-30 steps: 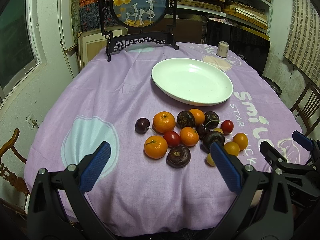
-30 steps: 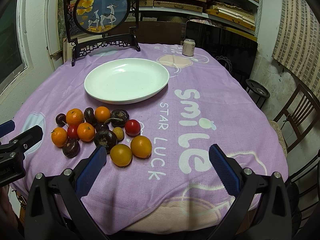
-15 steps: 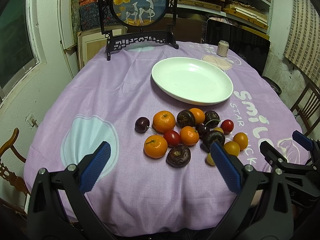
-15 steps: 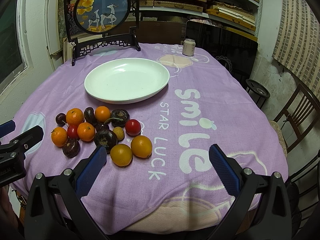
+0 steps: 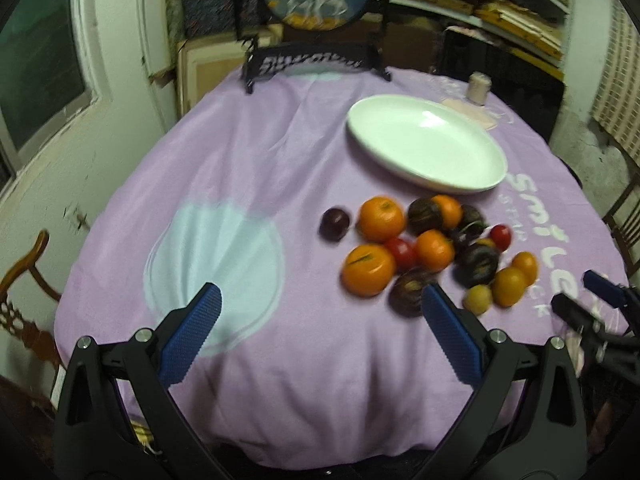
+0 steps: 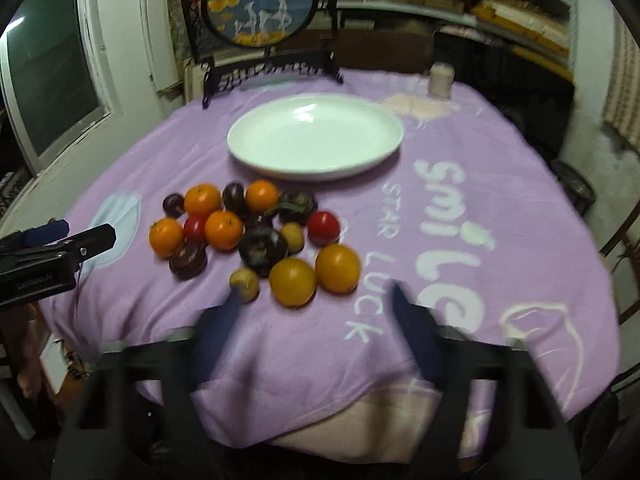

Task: Organize fruits
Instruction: 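Grasp a mandarin with the left tool while the right tool grasps an orange tomato, both onto plate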

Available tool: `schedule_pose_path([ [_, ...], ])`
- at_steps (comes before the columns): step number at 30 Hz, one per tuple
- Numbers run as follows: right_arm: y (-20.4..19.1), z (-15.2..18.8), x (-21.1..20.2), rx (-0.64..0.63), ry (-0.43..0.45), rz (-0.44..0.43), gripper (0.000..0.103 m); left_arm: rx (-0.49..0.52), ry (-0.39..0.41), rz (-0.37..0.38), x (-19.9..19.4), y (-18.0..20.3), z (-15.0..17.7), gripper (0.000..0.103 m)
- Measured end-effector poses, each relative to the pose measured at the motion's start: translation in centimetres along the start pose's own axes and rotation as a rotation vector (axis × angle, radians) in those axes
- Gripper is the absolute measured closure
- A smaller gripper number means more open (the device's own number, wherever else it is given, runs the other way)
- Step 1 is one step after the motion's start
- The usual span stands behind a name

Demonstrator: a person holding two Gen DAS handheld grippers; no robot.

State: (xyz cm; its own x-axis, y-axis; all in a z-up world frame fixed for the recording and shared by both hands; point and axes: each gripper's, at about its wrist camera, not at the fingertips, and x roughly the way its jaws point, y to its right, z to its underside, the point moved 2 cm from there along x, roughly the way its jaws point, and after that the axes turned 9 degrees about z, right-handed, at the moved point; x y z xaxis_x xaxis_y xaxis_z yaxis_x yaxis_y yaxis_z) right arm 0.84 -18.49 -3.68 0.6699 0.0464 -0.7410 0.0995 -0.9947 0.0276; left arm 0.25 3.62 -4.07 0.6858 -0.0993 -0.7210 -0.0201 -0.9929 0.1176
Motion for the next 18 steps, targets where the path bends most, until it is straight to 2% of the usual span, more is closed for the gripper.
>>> schedule_pose_path([
  [2, 0.9, -0.2, 0.8, 0.024, -0.024, -0.017, 0.043, -0.01, -0.012, -0.011, 0.2, -0.7, 0.5, 0.002],
  [5, 2.0, -0.7, 2.1, 0.045, -0.033, 0.009, 0.047, -0.023, -0.032, -0.015, 0.7, -1.3, 0.8, 0.002],
  [7, 2.4, -0.8, 3.2, 0.026, -0.075, 0.017, 0.057, -0.027, -0.045, -0.014, 1.0, -1.4, 0.9, 0.002],
  [8, 2.4, -0.6, 3.8, 0.015, -0.099, 0.018, 0.059, -0.026, -0.051, -0.015, 1.1, -1.3, 0.9, 0.002],
  [11, 2.9, 0.0, 5.4, 0.009, -0.137, 0.041, 0.06, -0.024, -0.069, -0.015, 1.7, -1.2, 0.7, 0.002],
  [14, 2.5, -0.3, 7.1, 0.004, -0.161, -0.021, 0.06, -0.023, -0.093, -0.015, 2.6, -1.2, 0.6, 0.002],
  [18, 2.2, -2.3, 9.0, -0.01, -0.128, -0.011, 0.061, -0.027, -0.115, -0.028, 3.8, -1.4, 0.4, 0.002],
])
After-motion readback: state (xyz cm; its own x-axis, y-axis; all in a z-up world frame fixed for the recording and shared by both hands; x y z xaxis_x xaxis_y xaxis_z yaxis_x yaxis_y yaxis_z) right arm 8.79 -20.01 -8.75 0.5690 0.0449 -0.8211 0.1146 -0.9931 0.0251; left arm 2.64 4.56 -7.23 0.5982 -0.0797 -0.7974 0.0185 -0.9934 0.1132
